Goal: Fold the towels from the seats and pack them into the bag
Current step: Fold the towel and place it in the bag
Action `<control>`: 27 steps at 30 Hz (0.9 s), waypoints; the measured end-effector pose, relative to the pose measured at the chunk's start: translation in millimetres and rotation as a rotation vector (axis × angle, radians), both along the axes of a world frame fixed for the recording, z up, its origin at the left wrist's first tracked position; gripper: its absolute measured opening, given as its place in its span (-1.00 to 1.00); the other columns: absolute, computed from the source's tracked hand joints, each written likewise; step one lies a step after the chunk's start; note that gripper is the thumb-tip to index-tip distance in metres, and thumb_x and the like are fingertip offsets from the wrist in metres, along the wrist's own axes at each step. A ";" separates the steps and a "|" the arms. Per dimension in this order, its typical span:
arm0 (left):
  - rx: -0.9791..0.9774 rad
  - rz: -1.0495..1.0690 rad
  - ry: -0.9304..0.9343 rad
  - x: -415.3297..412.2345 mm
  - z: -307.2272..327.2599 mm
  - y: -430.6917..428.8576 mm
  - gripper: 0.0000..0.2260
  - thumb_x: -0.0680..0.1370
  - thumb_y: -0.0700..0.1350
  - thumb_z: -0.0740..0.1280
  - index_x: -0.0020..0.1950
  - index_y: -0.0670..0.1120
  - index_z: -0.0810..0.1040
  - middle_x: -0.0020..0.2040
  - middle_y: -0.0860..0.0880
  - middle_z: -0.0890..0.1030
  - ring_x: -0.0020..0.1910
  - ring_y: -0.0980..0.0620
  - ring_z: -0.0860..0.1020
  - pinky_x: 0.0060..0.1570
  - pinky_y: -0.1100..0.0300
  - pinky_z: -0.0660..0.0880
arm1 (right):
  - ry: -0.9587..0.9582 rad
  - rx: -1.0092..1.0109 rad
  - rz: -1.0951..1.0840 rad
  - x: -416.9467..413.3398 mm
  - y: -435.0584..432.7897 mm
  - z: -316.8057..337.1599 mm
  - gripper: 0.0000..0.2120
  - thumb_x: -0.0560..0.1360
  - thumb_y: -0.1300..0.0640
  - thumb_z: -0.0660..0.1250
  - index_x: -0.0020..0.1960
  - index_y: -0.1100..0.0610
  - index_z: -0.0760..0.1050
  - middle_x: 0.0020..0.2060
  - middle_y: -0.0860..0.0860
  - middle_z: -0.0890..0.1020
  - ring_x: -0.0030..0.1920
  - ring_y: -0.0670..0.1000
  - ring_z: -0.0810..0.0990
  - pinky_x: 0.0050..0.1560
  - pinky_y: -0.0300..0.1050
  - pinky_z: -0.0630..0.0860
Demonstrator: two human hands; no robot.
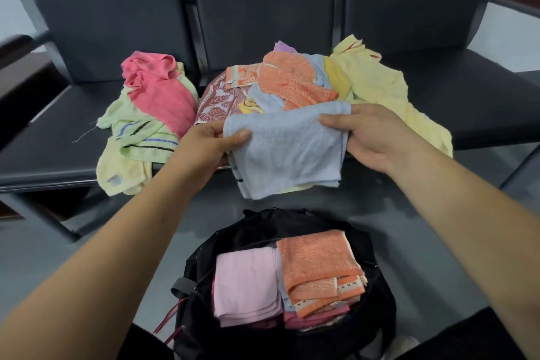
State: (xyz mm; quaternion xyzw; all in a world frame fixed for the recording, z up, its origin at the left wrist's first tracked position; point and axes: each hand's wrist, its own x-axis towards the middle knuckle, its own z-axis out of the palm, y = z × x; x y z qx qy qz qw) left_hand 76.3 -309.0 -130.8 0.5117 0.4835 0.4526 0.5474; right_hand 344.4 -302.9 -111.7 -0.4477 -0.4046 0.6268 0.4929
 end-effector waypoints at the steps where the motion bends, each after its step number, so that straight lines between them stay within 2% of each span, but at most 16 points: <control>1: 0.041 0.022 0.011 -1.5 -1.8 -0.9 -0.83 0.46 -0.14 0.46 0.04 -0.11 0.71 0.01 -0.16 0.73 -0.01 -0.16 0.69 -0.06 0.05 0.66 | -0.058 0.035 -0.015 -0.7 -1.0 -0.2 -0.76 0.49 0.36 0.43 0.16 0.31 0.62 0.07 0.15 0.73 0.07 0.09 0.72 0.03 -0.07 0.67; 3: 0.116 0.070 0.036 -3.5 -3.3 -3.4 -0.81 0.44 -0.07 0.49 0.01 -0.10 0.73 0.02 -0.23 0.71 0.00 -0.28 0.67 0.03 -0.02 0.65 | -0.179 0.128 -0.056 -3.5 -3.5 -0.1 -0.82 0.48 0.32 0.46 0.08 0.22 0.67 0.01 0.06 0.75 0.00 -0.01 0.73 -0.11 -0.21 0.64; 4: 0.158 0.093 0.046 -4.2 -2.3 -5.7 -0.80 0.44 -0.05 0.51 0.00 -0.09 0.74 0.06 -0.26 0.69 0.03 -0.35 0.64 0.06 -0.10 0.64 | -0.222 0.184 -0.083 -5.4 -4.9 0.5 -0.84 0.47 0.32 0.48 0.04 0.19 0.68 -0.02 0.02 0.75 -0.01 -0.06 0.73 -0.13 -0.27 0.61; 6: 0.239 0.166 0.046 -6.8 0.4 -8.8 -0.80 0.44 -0.01 0.55 0.00 -0.07 0.75 0.21 -0.23 0.60 0.13 -0.28 0.61 -0.01 -0.11 0.65 | -0.270 0.296 -0.114 -9.7 -6.5 1.7 -0.88 0.47 0.31 0.48 -0.04 0.14 0.69 -0.05 -0.03 0.74 -0.01 -0.10 0.71 -0.08 -0.30 0.56; 8: 0.265 0.212 0.011 -9.3 4.6 -13.8 -0.84 0.45 -0.01 0.53 0.01 0.04 0.75 0.30 -0.05 0.56 0.22 -0.05 0.60 -0.02 -0.04 0.66 | -0.231 0.337 -0.102 -15.0 -8.1 2.3 -0.87 0.49 0.30 0.46 0.01 0.16 0.68 0.01 0.03 0.74 0.06 -0.04 0.71 0.01 -0.23 0.57; 10: 0.272 0.172 -0.030 -9.6 7.8 -22.0 -0.88 0.55 -0.06 0.45 0.07 0.07 0.72 0.20 -0.01 0.66 0.15 -0.02 0.64 0.06 -0.25 0.61 | -0.149 0.330 -0.089 -21.0 -9.0 1.3 -0.82 0.52 0.29 0.43 0.12 0.22 0.65 0.07 0.07 0.73 0.11 0.03 0.70 0.07 -0.15 0.60; 11: 0.282 0.167 -0.030 -9.3 8.4 -26.2 -0.86 0.59 -0.08 0.39 0.11 0.08 0.70 0.14 0.00 0.69 0.10 -0.01 0.66 0.07 -0.27 0.60 | -0.141 0.344 -0.092 -24.6 -9.1 -0.7 -0.80 0.53 0.28 0.42 0.16 0.23 0.63 0.10 0.08 0.72 0.12 0.04 0.70 0.10 -0.10 0.61; 12: 0.294 0.174 -0.017 -9.2 8.3 -30.0 -0.84 0.62 -0.08 0.36 0.16 0.08 0.67 0.12 0.01 0.70 0.09 0.01 0.67 0.05 -0.22 0.60 | -0.157 0.365 -0.093 -29.0 -9.8 -3.0 -0.77 0.53 0.27 0.42 0.18 0.21 0.62 0.12 0.09 0.71 0.14 0.06 0.69 0.13 -0.04 0.62; 14: 0.286 0.184 0.000 -10.8 4.5 -35.4 -0.77 0.64 -0.07 0.33 0.29 0.08 0.58 0.18 0.04 0.68 0.13 0.05 0.66 0.03 -0.01 0.64 | -0.193 0.393 -0.065 -39.1 -11.5 -9.4 -0.69 0.51 0.25 0.45 0.25 0.12 0.57 0.18 0.06 0.68 0.18 0.05 0.67 0.19 0.07 0.61; 17: 0.209 0.174 0.046 -24.9 -12.0 -37.6 -0.71 0.63 -0.05 0.35 0.33 0.16 0.49 0.21 0.10 0.65 0.15 0.11 0.65 0.05 0.19 0.62 | -0.188 0.334 0.011 -55.2 -11.5 -25.2 -0.51 0.49 0.30 0.48 0.33 -0.03 0.47 0.22 -0.03 0.64 0.21 -0.02 0.65 0.16 0.00 0.63; 19: 0.135 0.156 0.106 -38.7 -28.3 -38.8 -0.71 0.62 -0.05 0.36 0.31 0.21 0.48 0.22 0.11 0.64 0.15 0.12 0.64 0.10 0.18 0.60 | -0.213 0.246 0.027 -66.3 -10.5 -43.8 -0.45 0.47 0.35 0.48 0.37 -0.01 0.45 0.21 0.02 0.65 0.18 0.02 0.67 0.16 0.05 0.64; 22: -0.020 0.151 0.188 -57.2 -64.7 -41.3 -0.71 0.61 -0.08 0.38 0.29 0.19 0.49 0.21 0.09 0.65 0.16 0.09 0.64 0.18 0.11 0.58 | -0.275 0.086 -0.002 -83.7 -14.0 -79.3 -0.52 0.45 0.40 0.47 0.26 0.04 0.48 0.18 0.14 0.64 0.15 0.15 0.67 0.19 0.20 0.61; 24: -0.154 0.111 0.202 -67.2 -88.9 -44.4 -0.66 0.60 -0.10 0.39 0.35 0.15 0.48 0.23 0.06 0.64 0.17 0.03 0.63 0.19 0.05 0.57 | -0.322 -0.005 -0.017 -94.9 -19.2 -102.7 -0.57 0.44 0.41 0.47 0.20 0.06 0.47 0.18 0.16 0.63 0.13 0.16 0.65 0.16 0.13 0.61; 27: -0.357 0.069 0.226 -79.0 -120.4 -48.6 -0.63 0.61 -0.13 0.36 0.39 0.12 0.46 0.23 0.02 0.63 0.16 -0.02 0.63 0.17 -0.03 0.58 | -0.403 -0.121 0.019 -107.1 -30.0 -138.0 -0.58 0.46 0.38 0.45 0.21 0.07 0.46 0.11 0.07 0.63 0.08 0.08 0.63 0.00 -0.08 0.60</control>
